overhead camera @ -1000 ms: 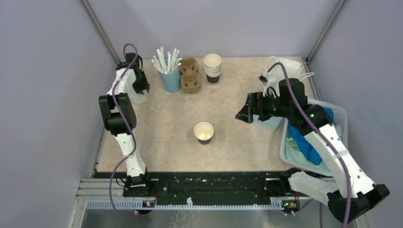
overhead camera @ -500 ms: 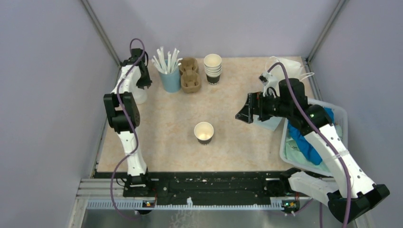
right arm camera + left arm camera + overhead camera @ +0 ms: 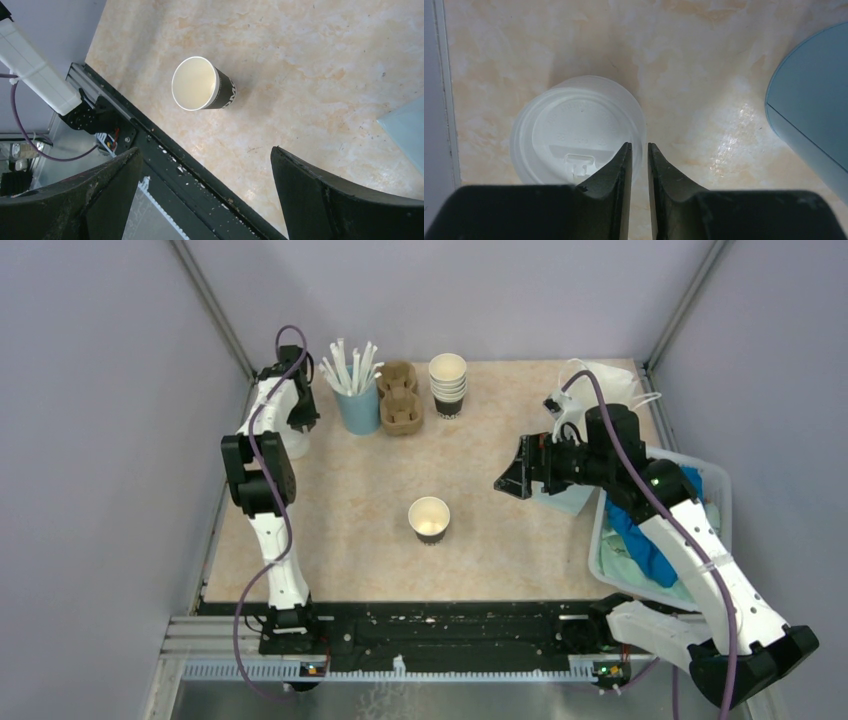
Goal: Pack the takeout coffee
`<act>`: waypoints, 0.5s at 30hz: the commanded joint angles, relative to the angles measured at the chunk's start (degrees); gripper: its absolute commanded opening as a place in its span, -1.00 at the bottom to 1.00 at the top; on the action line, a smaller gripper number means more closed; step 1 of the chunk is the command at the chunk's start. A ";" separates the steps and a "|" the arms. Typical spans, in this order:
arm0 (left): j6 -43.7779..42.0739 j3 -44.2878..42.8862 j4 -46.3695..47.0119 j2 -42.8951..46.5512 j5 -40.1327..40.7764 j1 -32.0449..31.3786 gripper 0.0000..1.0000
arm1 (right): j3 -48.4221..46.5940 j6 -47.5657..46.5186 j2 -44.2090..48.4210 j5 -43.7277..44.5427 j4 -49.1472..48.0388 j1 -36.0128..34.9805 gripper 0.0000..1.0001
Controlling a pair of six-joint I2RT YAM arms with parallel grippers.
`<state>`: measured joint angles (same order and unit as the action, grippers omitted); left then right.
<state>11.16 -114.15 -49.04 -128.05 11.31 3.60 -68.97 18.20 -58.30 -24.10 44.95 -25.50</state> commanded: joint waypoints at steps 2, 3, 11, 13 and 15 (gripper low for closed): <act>-0.66 -1.83 -0.24 0.08 2.34 -0.33 -0.56 | 0.08 -0.09 -0.14 -0.77 -2.66 -0.61 0.97; -0.76 -1.79 -0.24 0.03 2.35 -0.32 -0.56 | 0.13 -0.09 -0.17 -0.75 -2.67 -0.62 0.97; -0.96 -1.78 -0.53 -0.67 2.14 -0.65 -0.58 | 0.11 -0.09 -0.23 -0.78 -2.66 -0.57 0.97; -0.94 -1.79 -0.44 -0.72 2.06 -0.69 -0.59 | 0.07 -0.14 -0.15 -0.82 -2.67 -0.61 0.97; -1.03 -1.79 -0.37 -0.78 2.16 -0.87 -0.61 | 0.12 -0.15 -0.23 -0.78 -2.70 -0.61 0.97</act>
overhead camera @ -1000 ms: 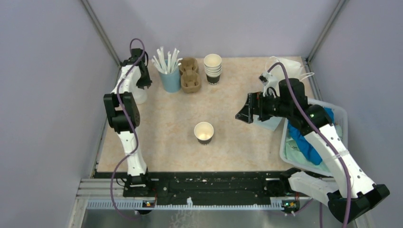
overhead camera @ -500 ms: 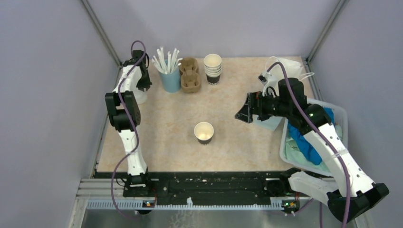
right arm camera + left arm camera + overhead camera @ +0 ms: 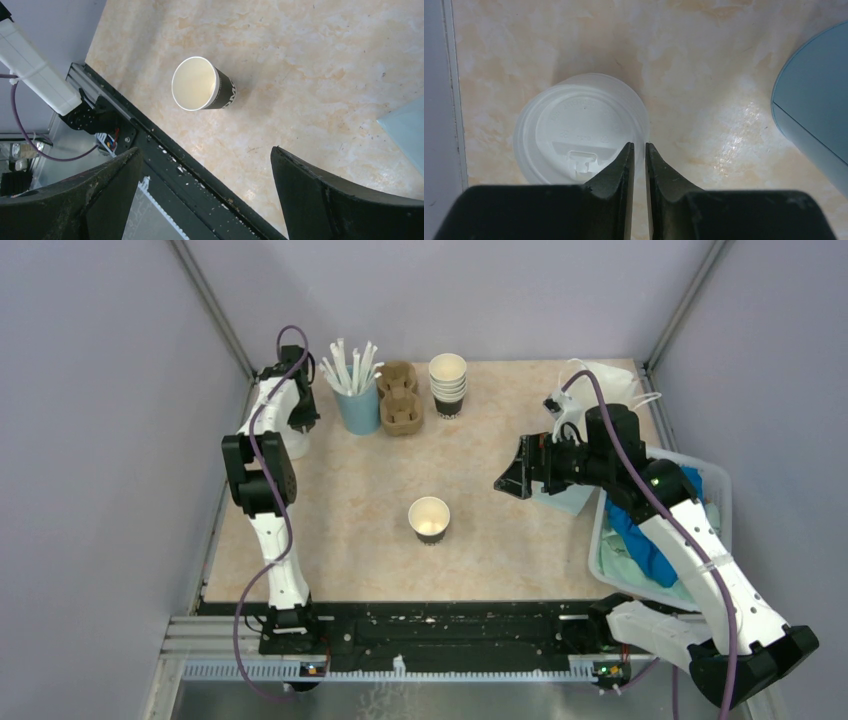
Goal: Pack the takeout coffee
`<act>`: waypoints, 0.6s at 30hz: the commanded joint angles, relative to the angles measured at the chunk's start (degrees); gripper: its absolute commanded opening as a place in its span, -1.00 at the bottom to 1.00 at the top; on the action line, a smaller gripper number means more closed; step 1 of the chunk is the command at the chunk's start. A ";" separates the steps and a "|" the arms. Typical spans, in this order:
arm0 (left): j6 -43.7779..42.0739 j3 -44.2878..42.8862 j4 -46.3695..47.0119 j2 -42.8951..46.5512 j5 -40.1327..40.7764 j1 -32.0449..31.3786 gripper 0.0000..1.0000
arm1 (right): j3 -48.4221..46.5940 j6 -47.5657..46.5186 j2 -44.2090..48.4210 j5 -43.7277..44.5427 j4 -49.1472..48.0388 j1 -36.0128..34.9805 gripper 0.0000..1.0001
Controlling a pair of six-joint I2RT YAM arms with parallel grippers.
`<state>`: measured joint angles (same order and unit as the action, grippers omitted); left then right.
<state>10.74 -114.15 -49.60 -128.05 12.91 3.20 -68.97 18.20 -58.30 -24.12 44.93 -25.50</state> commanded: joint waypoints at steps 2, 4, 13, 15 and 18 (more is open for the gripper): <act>-0.80 -1.85 0.21 -0.88 0.64 -0.48 -0.62 | 0.12 -0.10 -0.23 -0.75 -2.69 -0.56 0.97; -0.94 -1.92 0.13 -0.96 0.88 -0.48 -0.63 | 0.07 -0.05 -0.15 -0.75 -2.74 -0.58 0.97; -1.38 -2.14 0.03 -1.35 1.22 -0.57 -0.70 | 0.29 -0.01 -0.14 -0.75 -2.91 -0.60 0.97; -1.57 -2.27 0.00 -1.34 1.44 -0.57 -0.71 | 0.32 -0.01 -0.23 -0.75 -2.89 -0.59 0.97; -1.85 -2.35 -0.14 -1.40 1.77 -0.57 -0.76 | 0.35 0.08 -0.22 -0.75 -2.95 -0.61 0.97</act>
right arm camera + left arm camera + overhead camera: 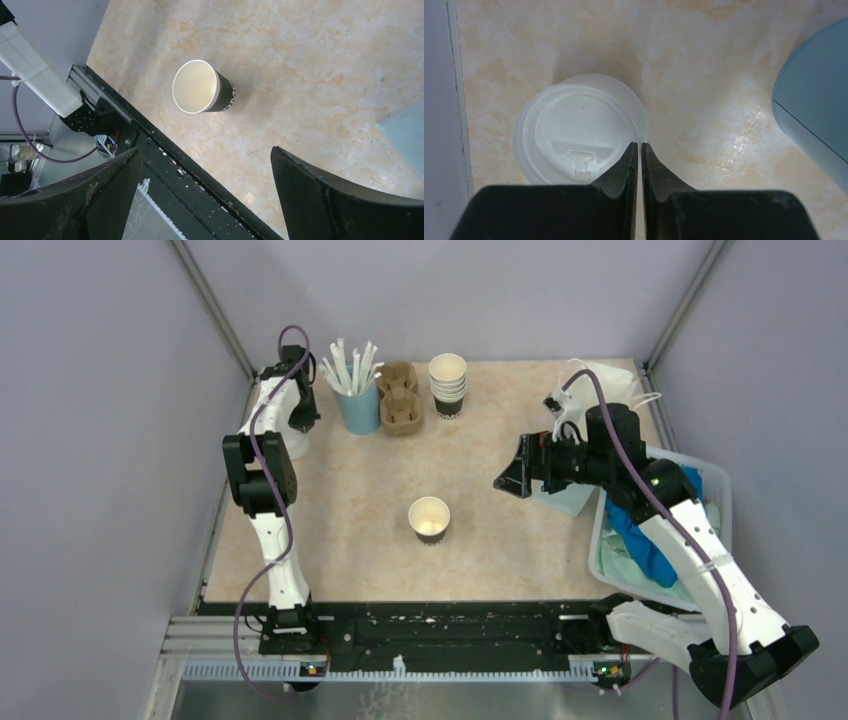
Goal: Pack the takeout coffee
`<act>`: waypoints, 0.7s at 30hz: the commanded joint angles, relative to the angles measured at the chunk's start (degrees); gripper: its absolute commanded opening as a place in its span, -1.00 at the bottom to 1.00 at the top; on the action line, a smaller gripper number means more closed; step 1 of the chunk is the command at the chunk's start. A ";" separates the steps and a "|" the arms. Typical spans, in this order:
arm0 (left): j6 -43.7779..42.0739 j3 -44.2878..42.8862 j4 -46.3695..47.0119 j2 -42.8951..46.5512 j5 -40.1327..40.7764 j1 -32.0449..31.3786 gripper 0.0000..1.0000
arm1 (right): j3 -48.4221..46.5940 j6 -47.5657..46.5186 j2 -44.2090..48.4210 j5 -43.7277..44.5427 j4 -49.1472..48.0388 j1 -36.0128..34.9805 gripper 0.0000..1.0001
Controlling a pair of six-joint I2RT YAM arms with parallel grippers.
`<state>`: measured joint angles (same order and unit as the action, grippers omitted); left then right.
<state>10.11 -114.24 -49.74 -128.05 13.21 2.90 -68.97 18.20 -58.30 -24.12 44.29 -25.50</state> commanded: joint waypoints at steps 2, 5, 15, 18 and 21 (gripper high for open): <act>-1.31 -2.14 -0.01 -1.41 1.37 -0.26 -0.79 | 0.36 0.17 -0.19 -0.82 -2.37 -0.62 0.97; -1.41 -2.13 -0.10 -1.61 1.22 -0.30 -0.69 | 0.34 0.15 -0.21 -0.84 -2.46 -0.61 0.97; -1.23 -2.04 -0.43 -2.23 1.18 -0.52 -0.67 | 0.51 0.13 -0.06 -0.84 -2.46 -0.57 0.97; -1.40 -2.18 -0.37 -1.67 1.94 -0.76 -0.73 | 0.55 0.21 -0.06 -0.84 -2.53 -0.56 0.97; -1.56 -2.58 -0.21 -1.04 2.79 -0.79 -0.80 | 0.62 0.17 0.03 -0.84 -2.62 -0.60 0.97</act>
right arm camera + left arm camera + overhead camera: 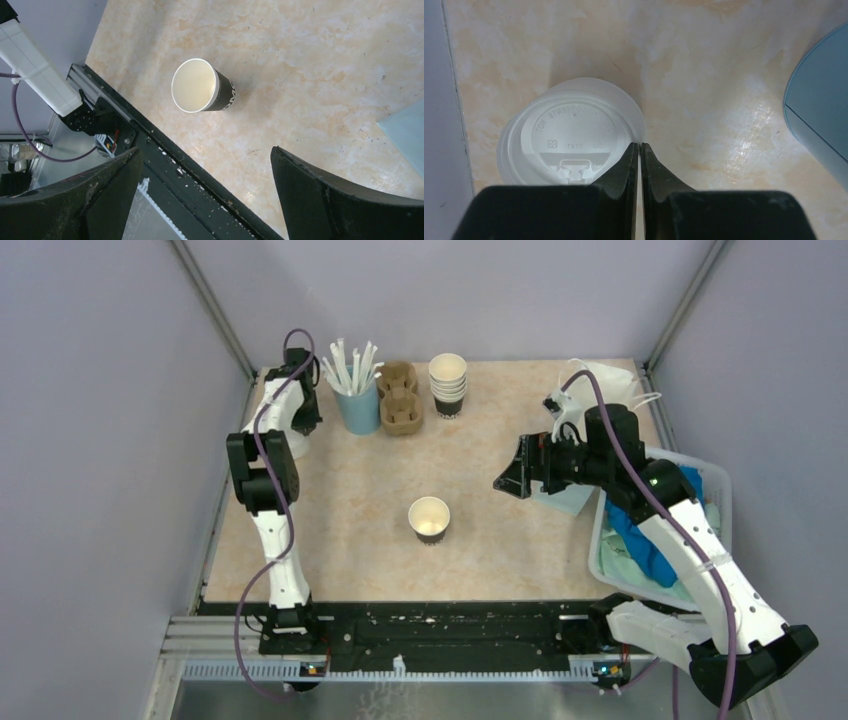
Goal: Pack the takeout coffee
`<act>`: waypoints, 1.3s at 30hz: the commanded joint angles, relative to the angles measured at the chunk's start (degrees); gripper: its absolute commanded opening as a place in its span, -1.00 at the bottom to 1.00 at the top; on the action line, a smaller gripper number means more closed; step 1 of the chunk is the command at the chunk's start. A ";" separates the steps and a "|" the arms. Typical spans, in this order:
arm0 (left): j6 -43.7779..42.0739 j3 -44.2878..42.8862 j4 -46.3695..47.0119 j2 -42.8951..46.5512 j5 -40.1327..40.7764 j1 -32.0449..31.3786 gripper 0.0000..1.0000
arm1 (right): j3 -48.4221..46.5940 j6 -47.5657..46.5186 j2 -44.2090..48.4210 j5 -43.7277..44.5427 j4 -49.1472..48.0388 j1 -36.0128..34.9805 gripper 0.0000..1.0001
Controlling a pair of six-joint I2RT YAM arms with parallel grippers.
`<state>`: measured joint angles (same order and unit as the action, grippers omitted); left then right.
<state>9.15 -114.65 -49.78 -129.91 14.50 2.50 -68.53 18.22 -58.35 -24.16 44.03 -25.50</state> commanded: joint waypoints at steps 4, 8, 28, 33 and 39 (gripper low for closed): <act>-0.80 -2.93 -0.46 1.42 2.69 -0.39 -0.88 | 0.16 0.20 -0.01 -1.04 -2.52 -0.61 0.97; -0.45 -2.90 -0.48 2.49 2.90 -0.39 -0.94 | 0.24 0.32 -0.01 -1.23 -2.52 -0.61 0.97; 4.35 1.62 -5.29 12.00 11.03 2.47 -0.04 | 1.18 0.27 0.60 -1.63 -2.89 -0.61 0.97; 5.04 3.44 -6.80 12.39 9.39 6.48 -0.03 | 1.51 0.24 0.95 -1.68 -2.89 -0.59 0.97; 4.92 1.15 -7.58 10.38 6.35 9.04 0.00 | 1.70 0.42 0.90 -2.05 -3.27 -0.80 0.97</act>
<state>13.45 -112.27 -56.25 -119.26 22.65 10.63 -67.00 18.26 -58.35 -25.21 42.83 -25.50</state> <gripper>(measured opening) 0.500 0.985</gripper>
